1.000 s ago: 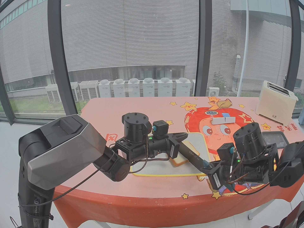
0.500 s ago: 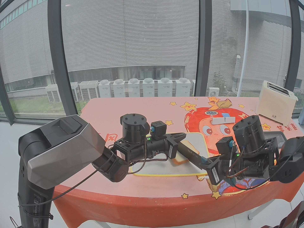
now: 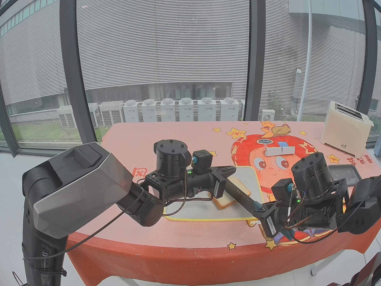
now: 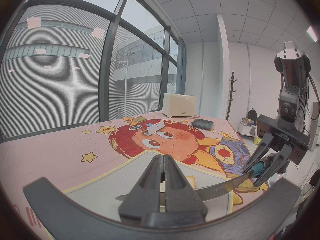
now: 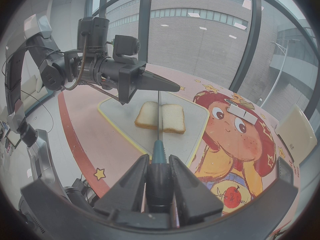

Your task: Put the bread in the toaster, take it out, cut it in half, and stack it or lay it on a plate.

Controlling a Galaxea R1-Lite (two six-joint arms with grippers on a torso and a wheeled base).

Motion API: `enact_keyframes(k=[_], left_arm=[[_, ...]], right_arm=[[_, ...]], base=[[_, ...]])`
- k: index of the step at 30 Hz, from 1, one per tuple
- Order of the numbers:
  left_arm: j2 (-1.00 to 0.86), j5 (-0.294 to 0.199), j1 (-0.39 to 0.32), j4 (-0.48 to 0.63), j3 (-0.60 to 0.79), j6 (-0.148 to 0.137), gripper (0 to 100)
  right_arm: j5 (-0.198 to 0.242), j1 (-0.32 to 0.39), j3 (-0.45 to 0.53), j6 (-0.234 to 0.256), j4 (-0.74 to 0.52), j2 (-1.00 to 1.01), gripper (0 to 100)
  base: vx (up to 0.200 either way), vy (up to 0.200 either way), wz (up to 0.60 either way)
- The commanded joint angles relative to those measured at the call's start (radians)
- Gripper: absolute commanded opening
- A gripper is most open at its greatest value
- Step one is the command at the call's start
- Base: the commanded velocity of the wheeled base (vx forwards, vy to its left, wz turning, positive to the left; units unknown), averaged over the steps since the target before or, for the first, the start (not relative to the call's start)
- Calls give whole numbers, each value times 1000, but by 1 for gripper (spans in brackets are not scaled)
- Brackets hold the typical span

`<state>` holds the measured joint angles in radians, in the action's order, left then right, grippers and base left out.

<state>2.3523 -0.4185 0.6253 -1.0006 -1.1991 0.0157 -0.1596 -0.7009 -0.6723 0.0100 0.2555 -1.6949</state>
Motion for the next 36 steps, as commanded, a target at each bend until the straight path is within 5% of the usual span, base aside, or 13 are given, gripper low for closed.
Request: enact_keyframes(k=[1,36], left_arm=[[-7,0,-3,-13,3,1,0],[47,0,7,-23,24,-5,0]], right_arm=[[0,0,-9,1,1,1,0],[2,14,5,8,-4,0,0]], base=[[0,0,0],[0,0,0]])
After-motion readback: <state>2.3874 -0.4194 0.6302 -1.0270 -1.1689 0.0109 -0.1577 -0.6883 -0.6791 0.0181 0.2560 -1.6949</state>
